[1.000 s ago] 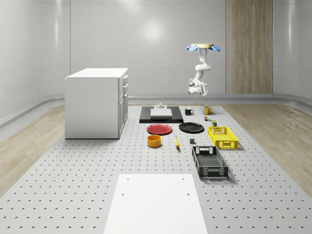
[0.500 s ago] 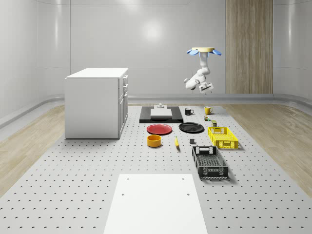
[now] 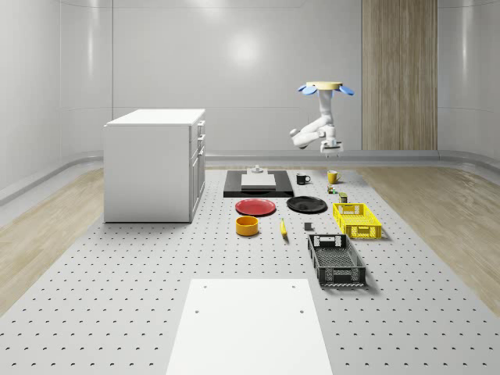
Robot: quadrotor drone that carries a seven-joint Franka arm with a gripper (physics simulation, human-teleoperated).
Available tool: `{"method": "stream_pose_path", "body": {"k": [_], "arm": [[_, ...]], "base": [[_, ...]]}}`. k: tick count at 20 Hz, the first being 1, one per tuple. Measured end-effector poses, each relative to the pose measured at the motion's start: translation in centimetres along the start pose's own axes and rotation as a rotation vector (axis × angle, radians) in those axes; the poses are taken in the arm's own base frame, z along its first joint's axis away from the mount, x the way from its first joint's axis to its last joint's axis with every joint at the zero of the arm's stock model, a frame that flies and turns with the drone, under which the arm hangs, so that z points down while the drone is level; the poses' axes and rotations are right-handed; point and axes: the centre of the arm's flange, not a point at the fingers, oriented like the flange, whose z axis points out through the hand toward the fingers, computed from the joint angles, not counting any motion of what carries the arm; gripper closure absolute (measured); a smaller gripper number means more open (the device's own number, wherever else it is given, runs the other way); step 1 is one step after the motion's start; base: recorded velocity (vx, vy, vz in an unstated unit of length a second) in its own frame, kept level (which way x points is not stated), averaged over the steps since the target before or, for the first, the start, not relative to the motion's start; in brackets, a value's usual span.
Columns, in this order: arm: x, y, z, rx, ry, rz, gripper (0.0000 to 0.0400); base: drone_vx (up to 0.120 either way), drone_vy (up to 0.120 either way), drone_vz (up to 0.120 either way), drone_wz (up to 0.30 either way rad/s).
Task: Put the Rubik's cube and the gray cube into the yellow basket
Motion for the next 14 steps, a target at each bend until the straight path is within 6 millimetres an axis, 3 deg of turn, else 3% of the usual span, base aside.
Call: {"method": "stream_pose_path", "body": {"k": [2, 4, 14], "arm": [[-0.12, -0.12, -0.01, -0.011, 0.012, 0.000, 0.0000], [-0.20, -0.20, -0.01, -0.019, 0.021, -0.001, 0.0000], [-0.36, -0.35, -0.01, -0.035, 0.037, -0.001, 0.0000]], "base": [[0.000, -0.120, -0.120, 0.000], [0.000, 0.000, -0.120, 0.000], [0.112, 0.000, -0.120, 0.000]]}}
